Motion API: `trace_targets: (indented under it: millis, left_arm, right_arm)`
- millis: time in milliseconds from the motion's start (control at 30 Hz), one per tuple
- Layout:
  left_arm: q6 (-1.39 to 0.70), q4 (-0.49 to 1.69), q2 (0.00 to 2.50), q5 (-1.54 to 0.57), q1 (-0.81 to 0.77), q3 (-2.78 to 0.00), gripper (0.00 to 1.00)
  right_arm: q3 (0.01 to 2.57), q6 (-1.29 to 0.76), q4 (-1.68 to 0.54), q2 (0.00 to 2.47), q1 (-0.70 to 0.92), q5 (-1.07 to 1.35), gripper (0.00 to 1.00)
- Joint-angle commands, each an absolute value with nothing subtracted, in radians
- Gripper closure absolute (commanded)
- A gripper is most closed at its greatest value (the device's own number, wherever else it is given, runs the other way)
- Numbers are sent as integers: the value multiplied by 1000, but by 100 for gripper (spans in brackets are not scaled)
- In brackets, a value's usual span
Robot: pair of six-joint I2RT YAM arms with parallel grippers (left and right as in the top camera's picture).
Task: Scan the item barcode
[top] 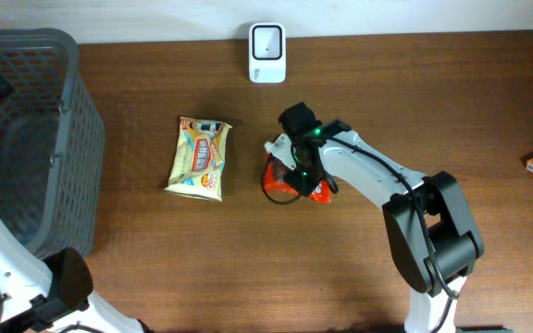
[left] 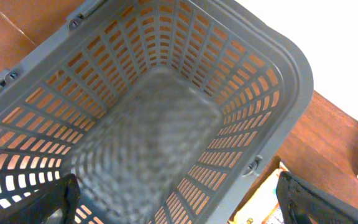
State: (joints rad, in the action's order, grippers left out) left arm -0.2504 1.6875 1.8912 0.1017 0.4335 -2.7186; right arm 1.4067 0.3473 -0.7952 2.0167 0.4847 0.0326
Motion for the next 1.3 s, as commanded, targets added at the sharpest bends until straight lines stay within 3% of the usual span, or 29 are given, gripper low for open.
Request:
trace_targets:
  millis: [0,133,300,333,367,400,433,500,733,800,867,933,1000,1067,1167,1267]
  left_arm:
    - [-253,1688,1879,104,435,-2729,1]
    - [-253,1688,1879,101,435,-2729,1]
    - [-253,1688,1879,101,435,-2729,1]
    - [-253,1688,1879,101,435,-2729,1]
    - [-253,1688,1879,101,435,-2729,1]
    - [-253,1688,1879,101,435,-2729,1]
    - [-253,1688,1879,101,435,-2729,1]
    - [-253,1688,1879,101,435,-2729,1]
    - [-253,1688,1879,101,435,-2729,1]
    - [-253,1688,1879,101,435,-2729,1]
    - [-253,1688,1879,101,435,-2729,1]
    - [-253,1688,1879,101,435,-2729,1]
    - [-253,1688,1879,101,435,-2729,1]
    - [-253,1688,1879,101,435,-2729,1]
    - [-253,1688,1879,101,435,-2729,1]
    - [-253,1688,1879,101,435,-2729,1]
  right_arm:
    - [1397,-88,-761,2019,481,58,96]
    - [1404,-424,-752,2017,476,105,96]
    - [1485,-438,-744,2015,451,252,96]
    - [1510,-379,-744,2015,441,250,78]
    - [1523,-305,-744,2015,435,251,53]
    - [1533,-198,-743,2015,424,250,20]
    - [1533,-117,-741,2015,421,250,12]
    - [1531,22,-748,2015,419,251,9]
    - [1460,303,-738,2023,440,216,12]
    - [1416,302,-688,2023,454,155,28]
    - [1365,298,-625,2023,454,154,30]
    - [1343,245,-588,2023,454,154,42]
    - [1340,188,-572,2023,454,154,62]
    - [1341,81,-560,2022,454,154,96]
    - [1372,-76,-580,2014,446,192,96]
    - [1473,-172,-636,1994,416,456,96]
